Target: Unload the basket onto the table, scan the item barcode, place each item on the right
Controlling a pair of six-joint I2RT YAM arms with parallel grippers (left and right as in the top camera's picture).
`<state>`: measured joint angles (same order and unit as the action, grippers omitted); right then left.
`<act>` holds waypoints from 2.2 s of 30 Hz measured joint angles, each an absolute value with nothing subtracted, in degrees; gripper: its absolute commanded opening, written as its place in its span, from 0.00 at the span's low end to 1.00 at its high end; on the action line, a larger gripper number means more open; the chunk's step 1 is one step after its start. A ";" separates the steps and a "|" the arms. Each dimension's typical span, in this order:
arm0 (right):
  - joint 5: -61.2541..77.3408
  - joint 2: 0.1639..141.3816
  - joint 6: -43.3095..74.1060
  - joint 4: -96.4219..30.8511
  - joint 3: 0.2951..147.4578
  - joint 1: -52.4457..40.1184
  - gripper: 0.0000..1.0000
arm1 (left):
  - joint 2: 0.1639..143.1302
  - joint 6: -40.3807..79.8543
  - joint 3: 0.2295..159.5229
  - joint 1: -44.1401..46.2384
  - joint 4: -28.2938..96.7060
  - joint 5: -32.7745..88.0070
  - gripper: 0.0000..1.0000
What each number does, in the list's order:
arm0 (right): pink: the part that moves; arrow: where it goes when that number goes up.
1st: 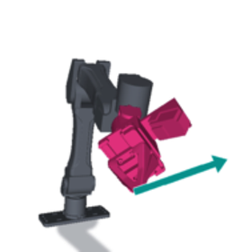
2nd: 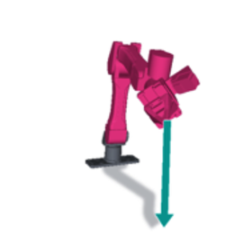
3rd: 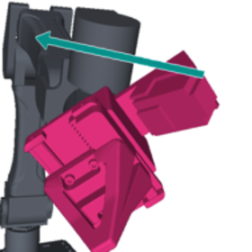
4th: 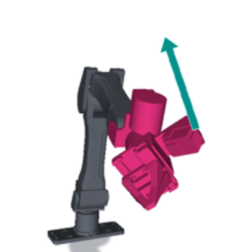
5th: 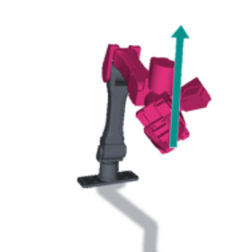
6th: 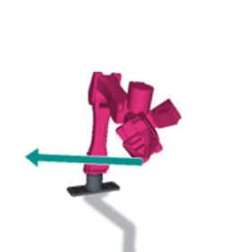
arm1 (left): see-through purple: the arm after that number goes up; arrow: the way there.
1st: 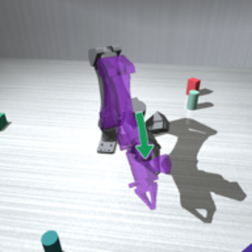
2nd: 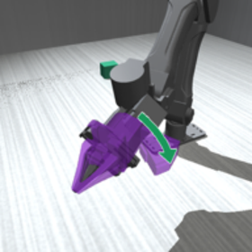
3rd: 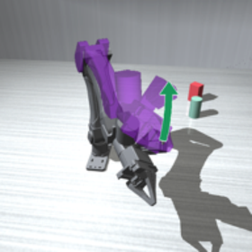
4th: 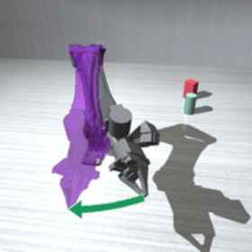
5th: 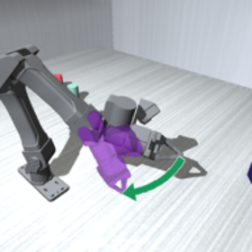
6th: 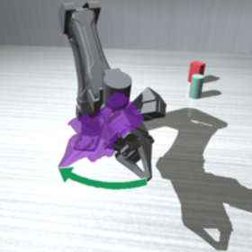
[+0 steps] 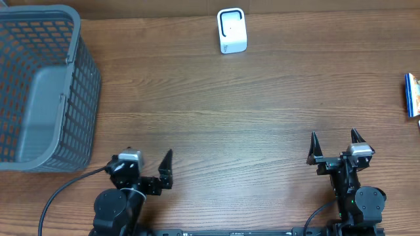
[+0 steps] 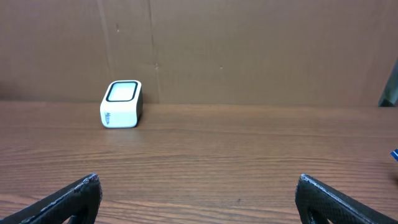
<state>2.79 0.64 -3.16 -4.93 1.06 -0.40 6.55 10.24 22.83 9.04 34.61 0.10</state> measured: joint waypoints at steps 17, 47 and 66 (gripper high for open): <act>2.79 0.62 -3.14 -4.95 1.06 -0.40 1.00 | 0.84 10.07 5.02 -1.56 7.42 0.16 1.00; 2.76 0.62 -3.18 -4.95 1.06 -0.40 1.00 | 0.84 -0.91 0.51 -0.73 4.47 0.14 1.00; 2.76 0.62 -3.14 -4.95 1.06 -0.40 1.00 | 0.84 3.05 0.51 -0.73 4.51 -0.97 1.00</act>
